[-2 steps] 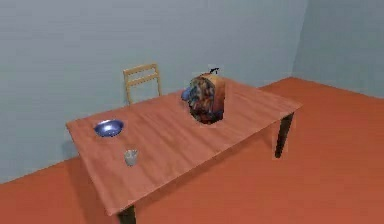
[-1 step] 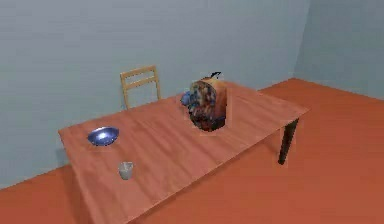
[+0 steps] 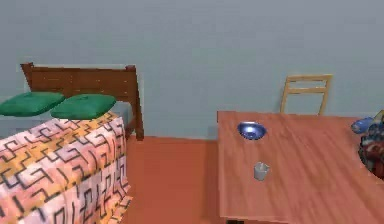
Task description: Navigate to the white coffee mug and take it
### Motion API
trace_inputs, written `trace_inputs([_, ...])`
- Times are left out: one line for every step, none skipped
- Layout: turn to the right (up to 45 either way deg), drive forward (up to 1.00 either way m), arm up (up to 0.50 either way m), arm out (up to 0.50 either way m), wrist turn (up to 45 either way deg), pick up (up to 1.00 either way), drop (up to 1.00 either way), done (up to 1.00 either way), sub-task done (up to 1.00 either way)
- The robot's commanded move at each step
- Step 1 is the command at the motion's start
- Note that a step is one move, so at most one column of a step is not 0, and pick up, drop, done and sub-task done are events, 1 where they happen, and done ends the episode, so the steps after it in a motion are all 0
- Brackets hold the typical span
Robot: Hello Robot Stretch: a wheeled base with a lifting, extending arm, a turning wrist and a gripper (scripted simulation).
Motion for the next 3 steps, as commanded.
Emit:
trace_inputs([-45.0,0.00,0.00,0.00,0.0,0.00,0.00,0.00,0.00])
trace_inputs([-18.0,0.00,0.00,0.00,0.0,0.00,0.00,0.00,0.00])
trace_inputs([-3.0,0.00,0.00,0.00,0.0,0.00,0.00,0.00,0.00])
